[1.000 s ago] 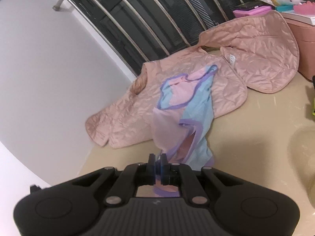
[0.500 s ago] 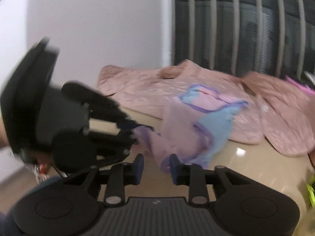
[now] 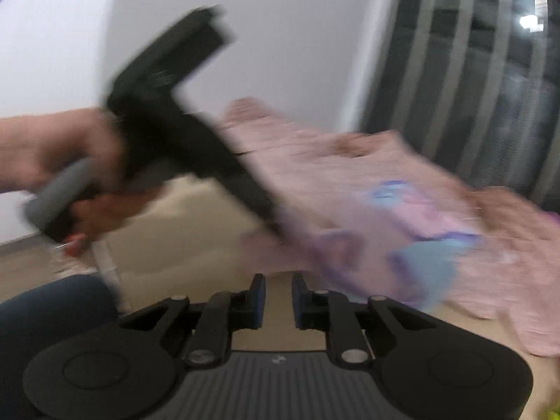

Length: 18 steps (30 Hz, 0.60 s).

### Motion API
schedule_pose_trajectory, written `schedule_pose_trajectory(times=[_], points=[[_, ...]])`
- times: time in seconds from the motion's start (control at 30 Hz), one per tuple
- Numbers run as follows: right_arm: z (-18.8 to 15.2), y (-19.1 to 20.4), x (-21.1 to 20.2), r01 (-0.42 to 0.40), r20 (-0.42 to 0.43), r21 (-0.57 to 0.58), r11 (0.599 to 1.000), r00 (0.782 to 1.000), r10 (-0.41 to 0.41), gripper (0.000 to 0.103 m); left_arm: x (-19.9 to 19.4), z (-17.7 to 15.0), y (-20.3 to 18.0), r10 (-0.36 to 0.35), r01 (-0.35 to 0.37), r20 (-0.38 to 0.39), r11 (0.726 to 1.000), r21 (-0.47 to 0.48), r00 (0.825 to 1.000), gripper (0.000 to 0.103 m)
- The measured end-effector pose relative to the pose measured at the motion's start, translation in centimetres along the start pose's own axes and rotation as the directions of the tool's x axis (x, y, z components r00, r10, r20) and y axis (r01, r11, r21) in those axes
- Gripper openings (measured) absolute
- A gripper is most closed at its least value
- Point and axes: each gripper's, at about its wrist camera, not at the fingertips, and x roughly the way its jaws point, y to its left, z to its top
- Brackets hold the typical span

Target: Fold clothes

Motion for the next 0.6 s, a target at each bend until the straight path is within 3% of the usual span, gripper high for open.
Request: schedule_pose_trajectory(times=[0.13,0.23,0.37,0.6], points=[[1.2,-2.8,2.4,0.044,0.03,0.081,0.996,0.998,-0.047,0.013,-0.2,-0.7,-1.3,0.036,-0.037,0.013,0.997,0.068,0.999,0.006],[1.9,-5.2,3.0,0.023,0.041,0.146,0.989,0.999,-0.029,0.02,-0.3,-1.1,-2.1,0.061,-0.063,0.027,0.992,0.11,0.998,0.006],[1.4,-5.1,2.9,0.046,-0.02,0.081,0.996,0.999,-0.045,0.021,-0.5,-1.3,-2.3,0.047,-0.05,0.031,0.992,0.12,0.998,0.006],[0.8,-3.0,2.2,0.019,-0.002,-0.035,0.999,1.0,-0.019,0.02,-0.9,-1.6,-3.6,0.06,-0.072,0.06,0.973,0.22,0.996,0.007]])
